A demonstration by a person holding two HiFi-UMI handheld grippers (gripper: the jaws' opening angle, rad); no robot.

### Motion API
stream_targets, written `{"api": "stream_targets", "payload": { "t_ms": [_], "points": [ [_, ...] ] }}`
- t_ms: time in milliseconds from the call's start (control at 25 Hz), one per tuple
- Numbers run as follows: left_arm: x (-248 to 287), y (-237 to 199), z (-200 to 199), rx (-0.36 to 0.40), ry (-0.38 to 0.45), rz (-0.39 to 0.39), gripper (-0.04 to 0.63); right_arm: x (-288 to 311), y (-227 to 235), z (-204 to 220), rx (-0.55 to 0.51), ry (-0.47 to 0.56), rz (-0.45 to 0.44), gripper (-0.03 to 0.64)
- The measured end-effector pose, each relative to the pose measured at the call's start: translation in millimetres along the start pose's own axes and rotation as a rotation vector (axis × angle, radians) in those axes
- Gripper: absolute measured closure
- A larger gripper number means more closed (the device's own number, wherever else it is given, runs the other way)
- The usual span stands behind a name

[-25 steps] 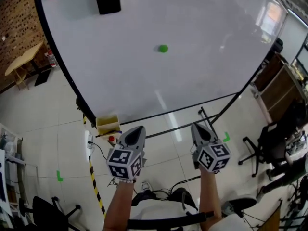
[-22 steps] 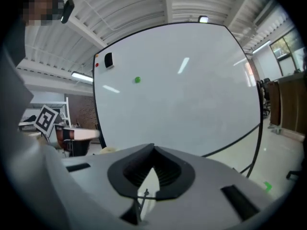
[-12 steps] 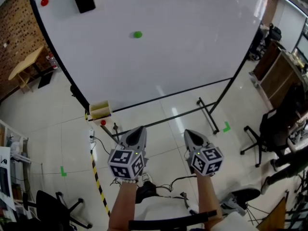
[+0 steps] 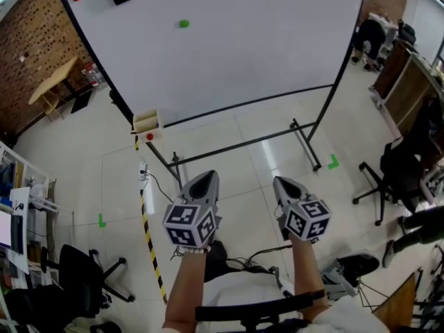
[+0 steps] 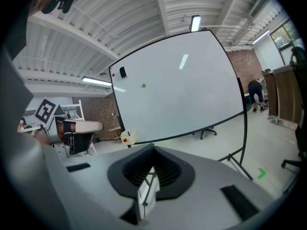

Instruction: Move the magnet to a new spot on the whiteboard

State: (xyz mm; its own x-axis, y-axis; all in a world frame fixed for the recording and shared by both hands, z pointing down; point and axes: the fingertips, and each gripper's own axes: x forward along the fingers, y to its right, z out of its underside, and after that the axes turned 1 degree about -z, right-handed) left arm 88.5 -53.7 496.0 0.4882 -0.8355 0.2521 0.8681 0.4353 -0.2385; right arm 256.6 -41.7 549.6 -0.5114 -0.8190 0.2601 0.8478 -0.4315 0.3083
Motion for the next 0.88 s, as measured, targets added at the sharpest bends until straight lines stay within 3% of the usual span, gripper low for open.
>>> {"api": "stream_targets", "payload": {
  "t_ms": [320, 880],
  "points": [
    [-43.0, 7.7, 10.0, 0.001, -0.009, -0.004, 0.604, -26.3, -43.2, -7.1, -0.036, 0.025, -0.040, 0.618],
    [-74.2, -49.5, -8.9, 0.020, -0.004, 0.052, 0.604, 2.4, -120.5, -7.7, -0.044, 0.063, -0.015, 0.618]
  ]
}}
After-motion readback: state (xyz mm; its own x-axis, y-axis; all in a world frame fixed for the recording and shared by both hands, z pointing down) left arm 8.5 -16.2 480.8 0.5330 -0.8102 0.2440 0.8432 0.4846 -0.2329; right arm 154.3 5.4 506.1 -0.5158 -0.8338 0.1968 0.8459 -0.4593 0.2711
